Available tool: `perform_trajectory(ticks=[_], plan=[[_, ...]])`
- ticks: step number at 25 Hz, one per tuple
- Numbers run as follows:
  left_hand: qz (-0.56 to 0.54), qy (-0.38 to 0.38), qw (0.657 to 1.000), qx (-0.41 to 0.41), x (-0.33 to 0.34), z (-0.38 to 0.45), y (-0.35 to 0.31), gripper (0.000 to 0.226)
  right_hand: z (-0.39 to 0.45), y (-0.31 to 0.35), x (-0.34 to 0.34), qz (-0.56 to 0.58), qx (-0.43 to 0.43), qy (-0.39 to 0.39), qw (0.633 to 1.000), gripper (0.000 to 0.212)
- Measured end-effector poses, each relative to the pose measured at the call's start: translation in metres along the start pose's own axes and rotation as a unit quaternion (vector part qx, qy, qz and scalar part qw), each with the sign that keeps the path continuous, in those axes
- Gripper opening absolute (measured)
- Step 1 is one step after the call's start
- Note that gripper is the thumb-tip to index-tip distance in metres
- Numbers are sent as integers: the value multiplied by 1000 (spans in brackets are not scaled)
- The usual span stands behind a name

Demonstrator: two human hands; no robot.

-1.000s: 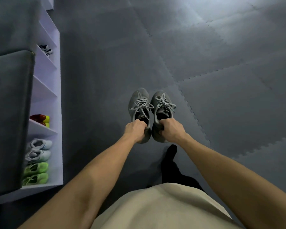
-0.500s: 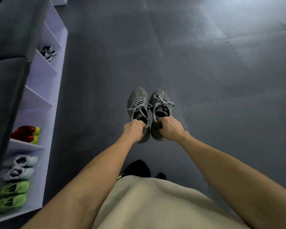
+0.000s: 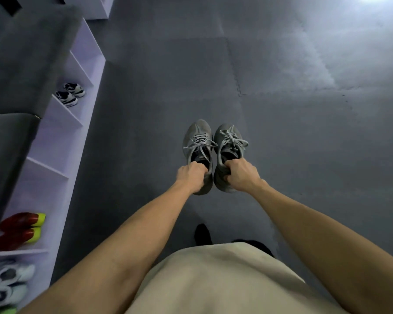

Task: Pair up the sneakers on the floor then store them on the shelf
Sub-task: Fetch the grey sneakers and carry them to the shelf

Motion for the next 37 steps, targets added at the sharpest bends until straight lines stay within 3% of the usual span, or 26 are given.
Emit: perform_trajectory(ticks=[11, 19, 27, 37], plan=[[-39, -36, 996, -77, -155, 206, 104, 12, 273, 59, -110, -41, -86, 13, 995, 9], [-119, -68, 967, -215, -244, 303, 211, 13, 463, 162, -179, -127, -230, 46, 964, 12], [-245, -126, 891, -360, -268, 320, 387, 10, 580, 355, -161, -218, -372, 106, 896, 6], [-341, -139, 783, -501, -268, 291, 549, 8, 629, 559, -105, -310, -517, 179, 778, 8]])
Point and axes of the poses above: each hand's wrist, its own z-axis towards the middle knuckle, its own x-axis out of the palm, y = z × x, the point moved 5 cm from there along z, towards the middle knuckle, and after that the axes turned 8 degrees about -z, right-handed, at the moved point
